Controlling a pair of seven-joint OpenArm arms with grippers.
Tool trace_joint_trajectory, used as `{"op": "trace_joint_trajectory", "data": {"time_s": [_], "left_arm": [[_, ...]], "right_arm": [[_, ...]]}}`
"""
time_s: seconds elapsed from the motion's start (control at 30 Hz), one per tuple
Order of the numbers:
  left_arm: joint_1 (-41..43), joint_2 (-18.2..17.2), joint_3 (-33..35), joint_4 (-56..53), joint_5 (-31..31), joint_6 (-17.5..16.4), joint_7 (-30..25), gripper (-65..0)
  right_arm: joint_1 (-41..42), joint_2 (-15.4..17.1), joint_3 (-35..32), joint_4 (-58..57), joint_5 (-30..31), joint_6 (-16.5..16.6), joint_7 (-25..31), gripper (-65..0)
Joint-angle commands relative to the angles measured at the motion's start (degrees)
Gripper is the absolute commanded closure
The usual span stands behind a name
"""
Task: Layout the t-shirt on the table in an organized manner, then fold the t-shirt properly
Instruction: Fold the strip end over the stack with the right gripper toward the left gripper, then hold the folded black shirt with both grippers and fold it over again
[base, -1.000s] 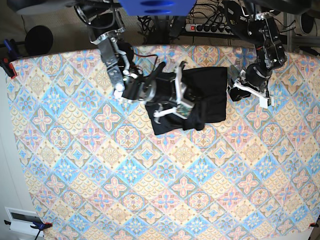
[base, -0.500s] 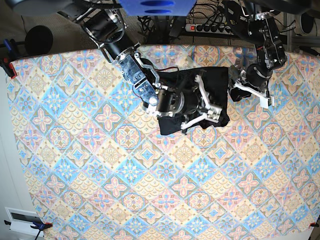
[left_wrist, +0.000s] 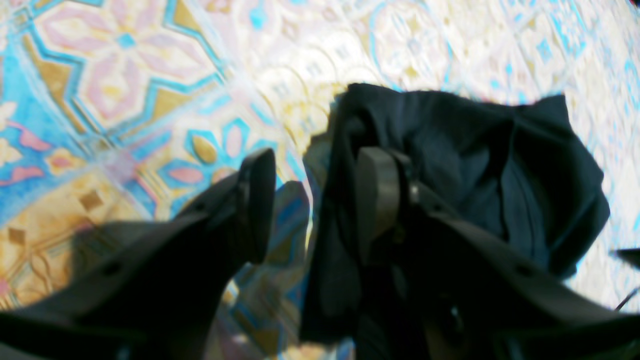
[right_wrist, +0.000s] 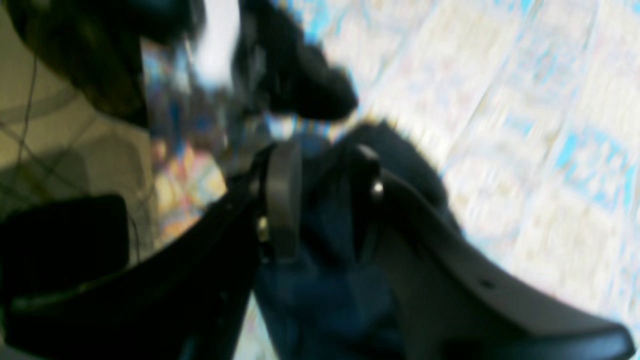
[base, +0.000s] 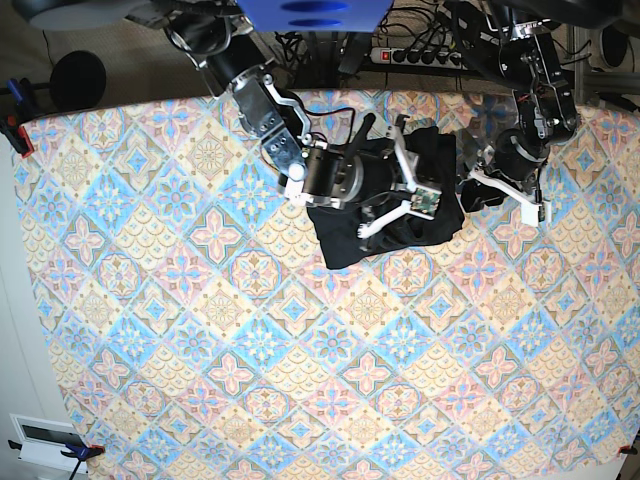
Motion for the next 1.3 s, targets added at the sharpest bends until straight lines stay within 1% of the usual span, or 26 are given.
{"op": "trace_joint_trajectory", "data": {"time_s": [0.0, 0.07, 0.17, 0.3, 0.37, 0.5, 0.57, 0.67, 0.77, 0.9, 1.0, 1.2, 1.23, 1.27], "left_arm": [[-0.5, -0.6, -0.4, 2.1, -2.5, -0.5, -0.8, -26.5], [-0.4, -1.3, -0.4, 4.2, -5.4, -0.5, -0.6, -26.5], [-0.5, -2.2, -0.3, 4.3, -8.0, -0.5, -0.6, -26.5], [-1.7, -1.7, 0.2, 4.3, -8.3, -0.4, -1.0, -26.5], [-3.4, -1.3, 2.6, 3.0, -7.2, -0.1, -1.0, -26.5], [-8.4, -0.9, 7.4, -3.7, -0.9, 0.0, -1.1, -26.5], [-10.5, -0.4, 9.0, -7.5, 1.8, 0.0, -2.5, -26.5], [-12.5, -0.4, 10.5, -12.5, 8.1, 0.1, -5.3, -26.4], [-13.8, -0.4, 10.1, -16.7, 14.5, 0.1, -7.0, -26.4], [-13.8, -0.5, 10.0, -18.8, 16.9, 0.1, -10.5, -26.4], [-14.0, -0.6, 9.9, -19.6, 16.9, 0.1, -12.4, -26.4], [-15.0, -0.5, 9.8, -19.7, 16.8, 0.2, -12.4, -26.4], [-15.0, -0.5, 9.4, -19.7, 16.8, 0.2, -12.4, -26.4], [-15.2, -0.5, 8.6, -19.7, 16.8, 0.2, -12.4, -26.4]], "right_arm": [[1.3, 0.4, 1.4, 1.8, 0.6, -0.2, 1.6, -16.2], [1.3, 2.3, 2.9, 1.9, 0.2, -0.2, 1.7, -15.2], [1.3, 2.9, 5.8, 1.4, 0.1, -0.2, 2.7, -14.0], [1.5, 4.9, 10.6, 1.3, 0.1, -0.2, 3.9, -12.7], [1.5, 5.8, 11.2, 0.9, 0.1, -0.2, 4.0, -12.4], [1.3, 8.6, 11.4, 0.4, 0.0, -0.2, 4.0, -12.4], [1.3, 10.0, 11.4, 0.8, 0.0, -0.2, 3.8, -12.4], [1.1, 10.6, 11.3, 0.8, 0.0, -0.2, 3.5, -12.4], [-1.3, 12.0, 10.9, 0.8, 0.0, -0.2, 3.5, -12.4], [-2.3, 12.2, 10.6, 0.2, 0.0, -0.1, 3.5, -12.4], [-2.3, 12.2, 7.3, -1.3, 0.0, -0.1, 3.5, -12.4], [-2.1, 12.3, -2.5, -4.8, 0.0, -0.1, 3.5, -12.4], [-2.1, 12.5, -3.9, -4.8, 0.0, -0.1, 3.5, -12.4], [-2.1, 13.4, -5.5, -4.8, 0.0, -0.1, 3.5, -12.4]]}}
